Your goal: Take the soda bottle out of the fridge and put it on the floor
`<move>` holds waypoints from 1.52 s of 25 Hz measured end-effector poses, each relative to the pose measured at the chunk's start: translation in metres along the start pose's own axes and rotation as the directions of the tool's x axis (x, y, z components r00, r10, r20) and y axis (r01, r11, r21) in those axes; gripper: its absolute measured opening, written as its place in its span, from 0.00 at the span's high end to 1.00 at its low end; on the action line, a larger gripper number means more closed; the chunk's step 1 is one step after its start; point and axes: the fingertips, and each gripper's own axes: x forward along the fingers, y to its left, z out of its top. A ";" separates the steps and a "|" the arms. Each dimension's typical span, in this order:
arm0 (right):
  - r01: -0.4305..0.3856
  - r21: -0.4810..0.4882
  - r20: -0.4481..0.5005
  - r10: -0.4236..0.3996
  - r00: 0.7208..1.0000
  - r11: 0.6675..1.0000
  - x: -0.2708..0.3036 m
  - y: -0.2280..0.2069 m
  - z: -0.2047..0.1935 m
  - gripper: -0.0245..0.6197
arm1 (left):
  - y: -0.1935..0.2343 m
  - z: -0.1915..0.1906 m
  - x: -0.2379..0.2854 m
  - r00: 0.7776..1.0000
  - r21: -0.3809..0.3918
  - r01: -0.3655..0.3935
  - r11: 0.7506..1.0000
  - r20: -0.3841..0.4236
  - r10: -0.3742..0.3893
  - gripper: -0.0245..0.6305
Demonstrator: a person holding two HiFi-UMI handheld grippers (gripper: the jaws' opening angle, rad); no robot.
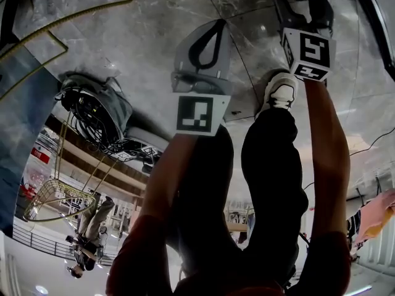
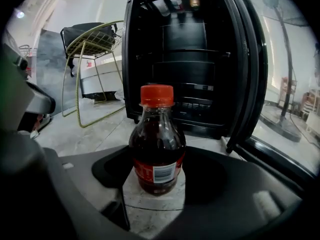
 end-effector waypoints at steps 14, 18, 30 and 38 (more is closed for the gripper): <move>0.039 0.055 -0.047 -0.036 0.998 0.998 -0.010 -0.001 -0.021 0.45 | -0.014 -0.009 -0.001 0.999 0.027 0.024 0.999 -0.031 -0.023 0.96; 0.040 0.121 -0.112 -0.027 0.993 0.992 -0.022 0.002 -0.041 0.42 | -0.017 -0.002 -0.007 0.999 0.027 0.025 0.999 -0.038 -0.024 0.96; 0.037 0.188 -0.195 0.000 0.981 0.982 -0.108 0.030 -0.005 0.42 | -0.033 0.059 -0.061 0.998 0.045 0.020 0.999 -0.066 -0.017 0.96; 0.062 0.274 -0.224 0.001 0.975 0.960 -0.181 0.050 0.057 0.42 | -0.056 0.129 -0.120 0.996 0.056 0.026 0.998 -0.085 -0.021 0.96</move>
